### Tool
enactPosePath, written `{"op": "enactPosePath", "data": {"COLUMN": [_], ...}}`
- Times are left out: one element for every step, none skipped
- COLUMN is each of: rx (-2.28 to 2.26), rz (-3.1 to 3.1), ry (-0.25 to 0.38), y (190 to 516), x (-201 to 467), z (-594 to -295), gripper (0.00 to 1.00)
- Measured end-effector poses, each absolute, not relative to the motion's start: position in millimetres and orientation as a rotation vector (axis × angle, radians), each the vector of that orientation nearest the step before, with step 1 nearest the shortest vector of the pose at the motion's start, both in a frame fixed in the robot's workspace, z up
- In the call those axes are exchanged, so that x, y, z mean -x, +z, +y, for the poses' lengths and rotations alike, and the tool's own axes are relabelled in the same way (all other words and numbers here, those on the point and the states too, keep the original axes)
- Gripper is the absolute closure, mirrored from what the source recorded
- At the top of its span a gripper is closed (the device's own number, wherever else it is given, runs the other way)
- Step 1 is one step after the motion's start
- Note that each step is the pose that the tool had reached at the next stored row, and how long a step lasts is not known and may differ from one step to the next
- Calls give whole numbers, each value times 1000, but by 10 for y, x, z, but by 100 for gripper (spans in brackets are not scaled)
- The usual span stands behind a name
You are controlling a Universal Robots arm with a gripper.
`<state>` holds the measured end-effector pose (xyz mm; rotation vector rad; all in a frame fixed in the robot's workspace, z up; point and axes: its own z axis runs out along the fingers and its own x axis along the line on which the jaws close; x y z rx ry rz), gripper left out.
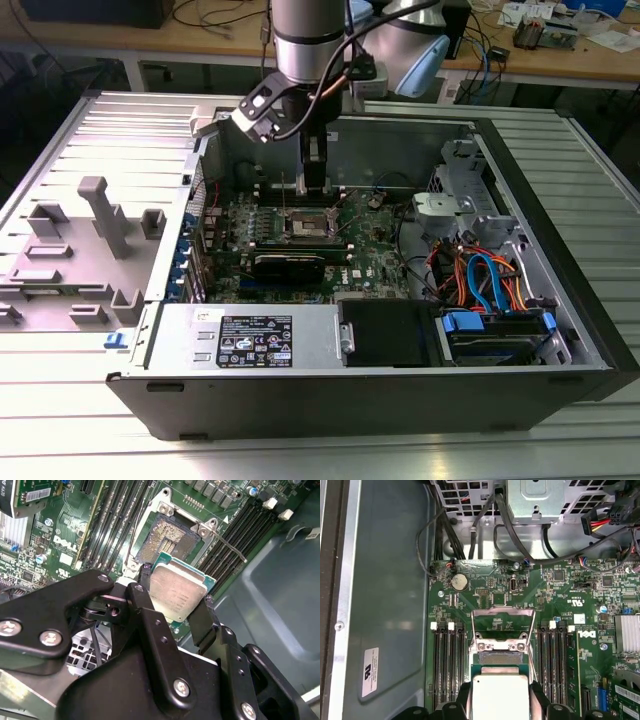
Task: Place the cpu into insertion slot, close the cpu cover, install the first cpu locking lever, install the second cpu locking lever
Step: 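Place the cpu into insertion slot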
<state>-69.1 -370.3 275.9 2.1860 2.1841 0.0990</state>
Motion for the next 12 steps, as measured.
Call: {"op": "enactPosePath", "data": {"rx": [-2186,-2186,-2186,-2186,-2186,-2186,-2186,-2186,-2186,-2186,-2186,-2186], "rz": [2184,2184,2184,2184,2184,2184,2184,2184,2184,2184,2184,2184], "ry": [99,99,99,99,99,99,99,99,99,99,99,99], "y": [2754,2746,2741,2738,2735,2732,2729,2727,2722,2719,2717,2714], "x": [691,691,692,691,692,692,692,692,691,692,692,692], "z": [-3703,-3703,-3703,-3703,-3703,-3703,-3703,-3703,-3703,-3703,-3703,-3703], "gripper": [45,45,45,45,45,45,45,45,45,45,45,45]}}
